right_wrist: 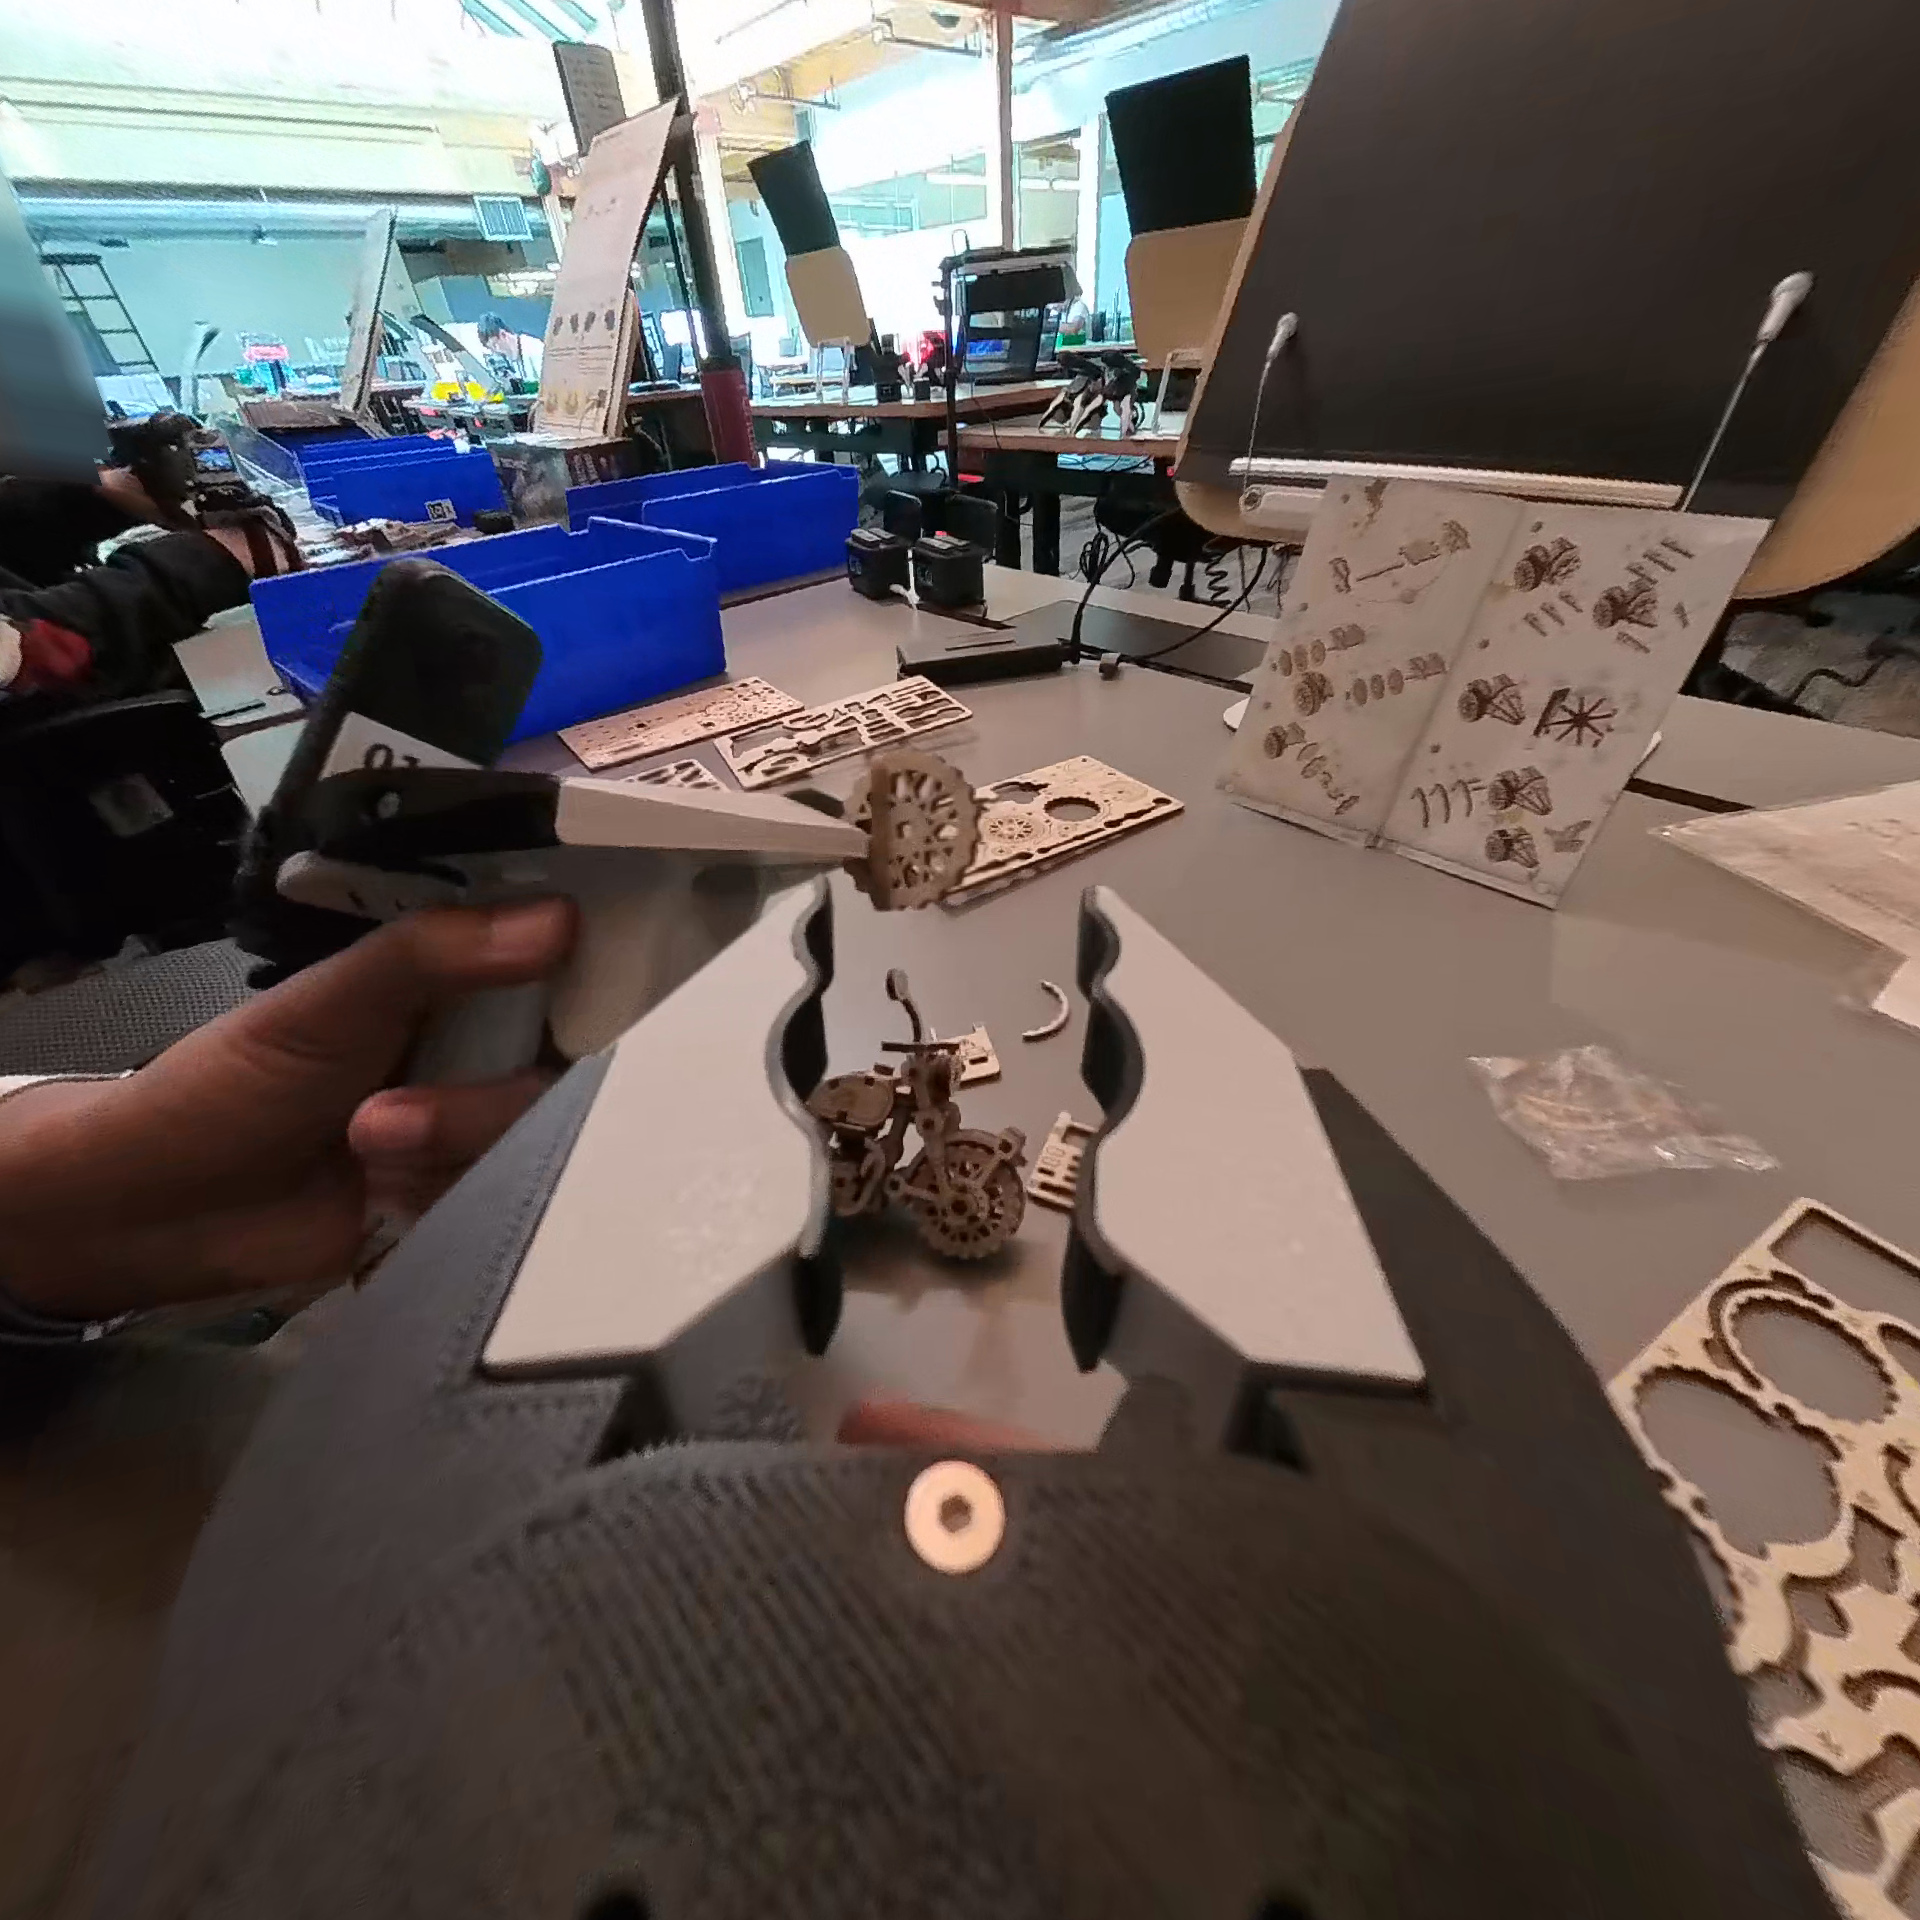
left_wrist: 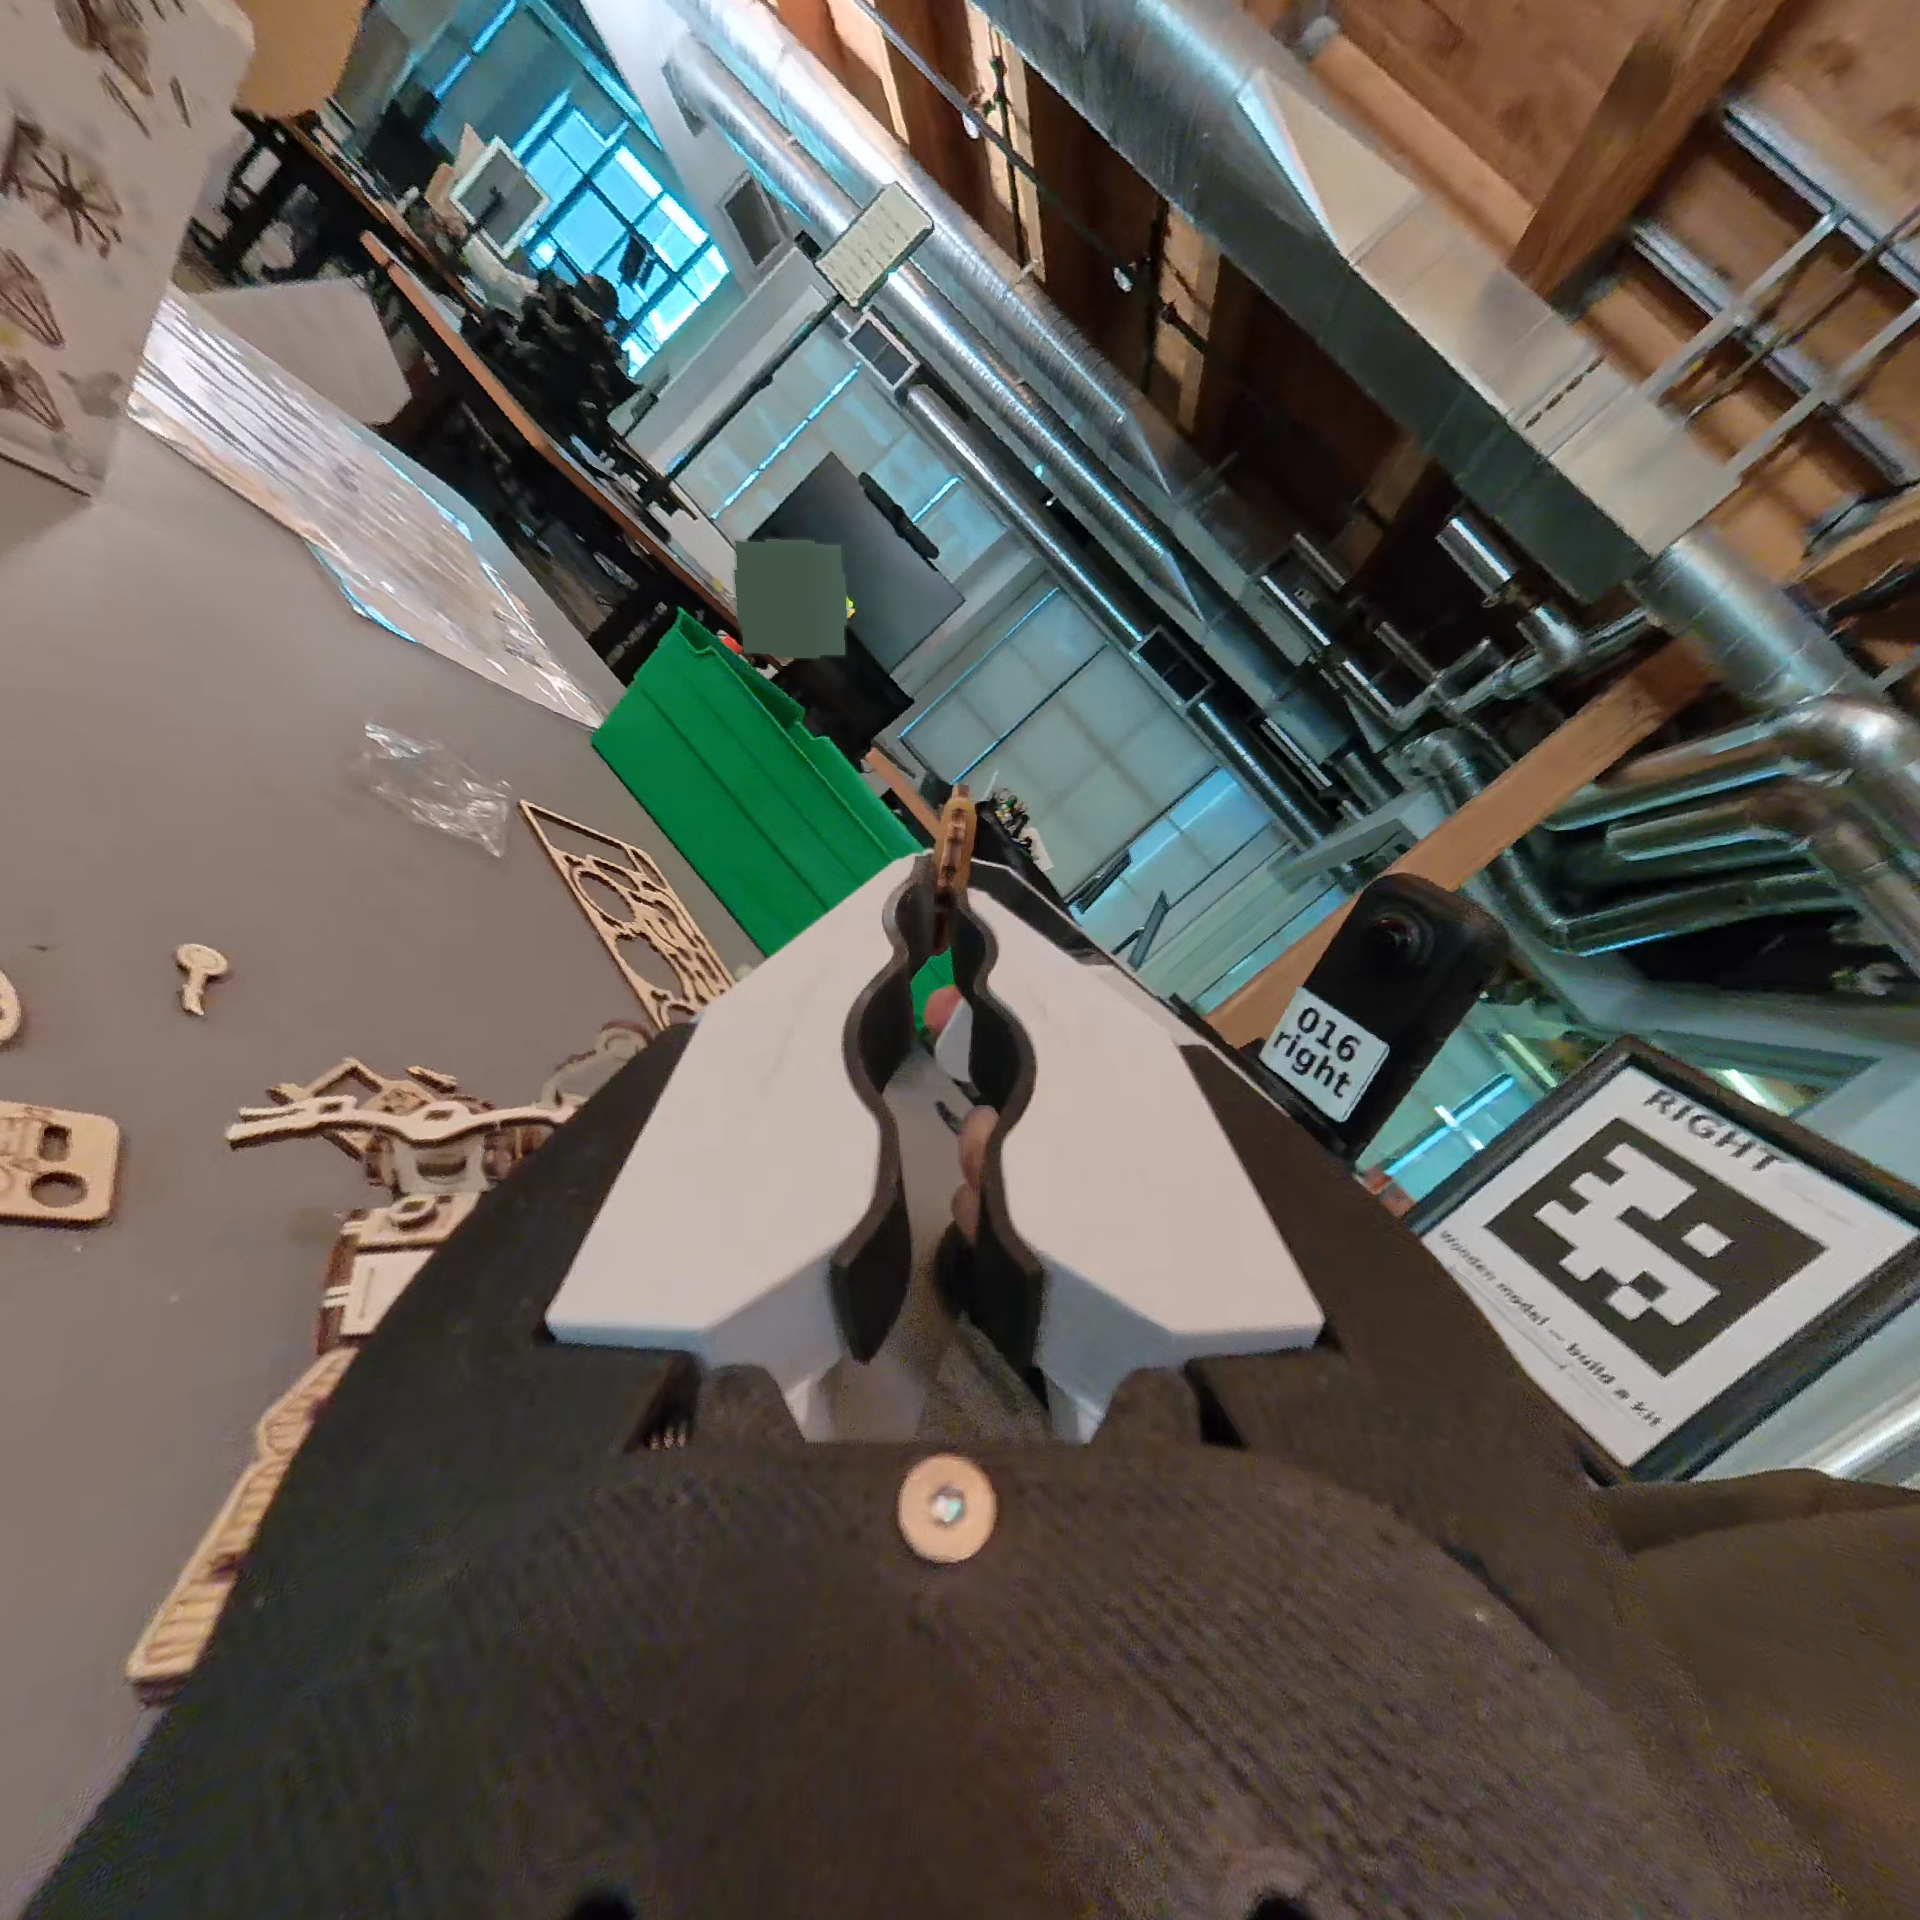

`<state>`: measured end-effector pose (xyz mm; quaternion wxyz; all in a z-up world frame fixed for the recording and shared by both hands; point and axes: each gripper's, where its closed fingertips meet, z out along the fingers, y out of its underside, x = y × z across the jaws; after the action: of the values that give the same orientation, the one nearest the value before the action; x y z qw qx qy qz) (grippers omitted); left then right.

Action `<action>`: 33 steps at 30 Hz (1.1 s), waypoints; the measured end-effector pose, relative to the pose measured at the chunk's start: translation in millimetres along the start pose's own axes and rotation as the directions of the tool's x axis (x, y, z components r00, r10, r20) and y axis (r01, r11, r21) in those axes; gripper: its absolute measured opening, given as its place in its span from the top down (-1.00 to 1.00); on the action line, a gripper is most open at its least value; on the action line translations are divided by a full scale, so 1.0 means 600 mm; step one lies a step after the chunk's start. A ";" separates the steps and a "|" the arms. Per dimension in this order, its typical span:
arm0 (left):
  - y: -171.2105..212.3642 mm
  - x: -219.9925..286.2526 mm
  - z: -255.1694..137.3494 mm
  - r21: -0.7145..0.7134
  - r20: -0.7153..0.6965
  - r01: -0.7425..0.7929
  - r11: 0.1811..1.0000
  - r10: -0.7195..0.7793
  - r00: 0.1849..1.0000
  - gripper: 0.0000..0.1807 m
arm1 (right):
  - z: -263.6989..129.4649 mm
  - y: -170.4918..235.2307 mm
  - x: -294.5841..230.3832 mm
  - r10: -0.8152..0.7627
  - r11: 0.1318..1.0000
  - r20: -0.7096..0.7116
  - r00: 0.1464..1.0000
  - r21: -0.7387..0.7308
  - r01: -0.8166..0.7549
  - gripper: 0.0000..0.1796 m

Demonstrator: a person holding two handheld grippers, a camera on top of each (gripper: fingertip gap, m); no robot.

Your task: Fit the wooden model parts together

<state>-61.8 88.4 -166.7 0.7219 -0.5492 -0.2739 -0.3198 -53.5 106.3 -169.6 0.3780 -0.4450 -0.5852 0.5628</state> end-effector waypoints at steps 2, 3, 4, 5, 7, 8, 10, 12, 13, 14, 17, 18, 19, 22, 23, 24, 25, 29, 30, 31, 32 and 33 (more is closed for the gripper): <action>0.006 0.002 0.002 -0.007 -0.018 0.026 1.000 -0.027 0.999 0.99 | 0.003 0.004 -0.006 -0.007 1.000 0.010 1.000 -0.012 0.007 0.49; 0.011 0.004 0.004 -0.018 -0.028 0.030 0.999 -0.030 0.999 0.99 | 0.003 0.004 -0.011 -0.002 1.000 0.025 1.000 -0.007 0.002 0.57; 0.015 0.008 0.005 -0.026 -0.041 0.029 0.999 -0.030 0.999 0.99 | 0.003 0.001 -0.017 0.012 1.000 0.048 0.999 0.006 -0.013 0.70; 0.013 0.011 0.004 -0.017 -0.055 0.030 0.999 -0.031 0.998 0.99 | 0.001 -0.003 -0.014 0.040 0.999 0.045 0.998 0.023 -0.041 0.78; 0.012 0.018 0.004 -0.019 -0.088 0.035 0.999 -0.037 0.995 0.98 | -0.005 -0.010 -0.010 0.107 0.993 0.084 0.991 0.041 -0.111 0.89; 0.012 0.022 0.004 -0.028 -0.106 0.034 0.999 -0.037 0.994 0.98 | -0.007 -0.011 -0.011 0.165 0.985 0.125 0.978 0.032 -0.170 0.90; 0.013 0.033 0.005 -0.044 -0.158 0.023 0.999 -0.030 0.987 0.98 | -0.013 -0.018 -0.014 0.298 0.951 0.224 0.928 0.017 -0.310 0.92; 0.015 0.043 0.004 -0.066 -0.216 0.006 0.998 -0.020 0.976 0.93 | -0.023 -0.030 -0.016 0.407 0.901 0.322 0.855 0.014 -0.434 0.98; 0.017 0.047 0.004 -0.083 -0.243 -0.005 0.997 -0.016 0.970 0.92 | -0.026 -0.034 -0.017 0.445 0.879 0.359 0.820 -0.001 -0.477 0.98; 0.019 0.050 0.003 -0.099 -0.263 -0.013 0.995 -0.013 0.965 0.91 | -0.028 -0.035 -0.018 0.467 0.866 0.383 0.797 -0.015 -0.500 0.99; 0.021 0.056 0.001 -0.123 -0.298 -0.049 0.991 0.010 0.954 0.90 | -0.032 -0.036 -0.021 0.489 0.852 0.418 0.766 -0.039 -0.522 0.98; 0.022 0.058 0.000 -0.129 -0.310 -0.063 0.990 0.020 0.950 0.89 | -0.033 -0.038 -0.023 0.499 0.844 0.431 0.752 -0.045 -0.534 0.99; 0.023 0.060 -0.001 -0.138 -0.320 -0.075 0.988 0.027 0.947 0.89 | -0.034 -0.040 -0.026 0.509 0.835 0.447 0.736 -0.051 -0.547 0.99; 0.026 0.069 -0.005 -0.162 -0.365 -0.078 0.984 0.013 0.931 0.86 | -0.038 -0.043 -0.034 0.545 0.804 0.496 0.676 -0.082 -0.589 0.98; 0.025 0.073 -0.006 -0.167 -0.384 -0.069 0.984 -0.001 0.923 0.86 | -0.039 -0.044 -0.037 0.560 0.791 0.513 0.651 -0.096 -0.605 0.98; 0.024 0.078 -0.008 -0.169 -0.404 -0.064 0.984 -0.010 0.915 0.87 | -0.041 -0.045 -0.040 0.576 0.775 0.530 0.622 -0.113 -0.622 0.98; 0.023 0.083 -0.011 -0.169 -0.425 -0.065 0.983 -0.014 0.905 0.88 | -0.042 -0.047 -0.042 0.592 0.757 0.548 0.591 -0.129 -0.640 0.98; 0.026 0.105 -0.020 -0.179 -0.496 -0.094 0.979 -0.007 0.869 0.86 | -0.051 -0.054 -0.054 0.637 0.692 0.616 0.463 -0.193 -0.695 0.98; 0.026 0.109 -0.022 -0.179 -0.509 -0.104 0.978 -0.002 0.861 0.88 | -0.053 -0.055 -0.057 0.644 0.680 0.630 0.434 -0.213 -0.701 0.97; 0.027 0.112 -0.025 -0.179 -0.519 -0.115 0.977 0.005 0.855 0.88 | -0.054 -0.056 -0.060 0.649 0.671 0.641 0.410 -0.229 -0.705 0.97; 0.028 0.114 -0.026 -0.179 -0.525 -0.126 0.976 0.013 0.851 0.89 | -0.056 -0.056 -0.063 0.653 0.664 0.649 0.390 -0.244 -0.707 0.98; 0.029 0.115 -0.027 -0.181 -0.529 -0.133 0.974 0.018 0.849 0.91 | -0.057 -0.056 -0.066 0.657 0.659 0.655 0.373 -0.258 -0.706 0.98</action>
<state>-3.1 65.1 -130.1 0.7188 -0.5249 -0.0097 -0.4558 -11.8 80.8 -131.1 -0.1263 -0.3833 -0.4263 0.8095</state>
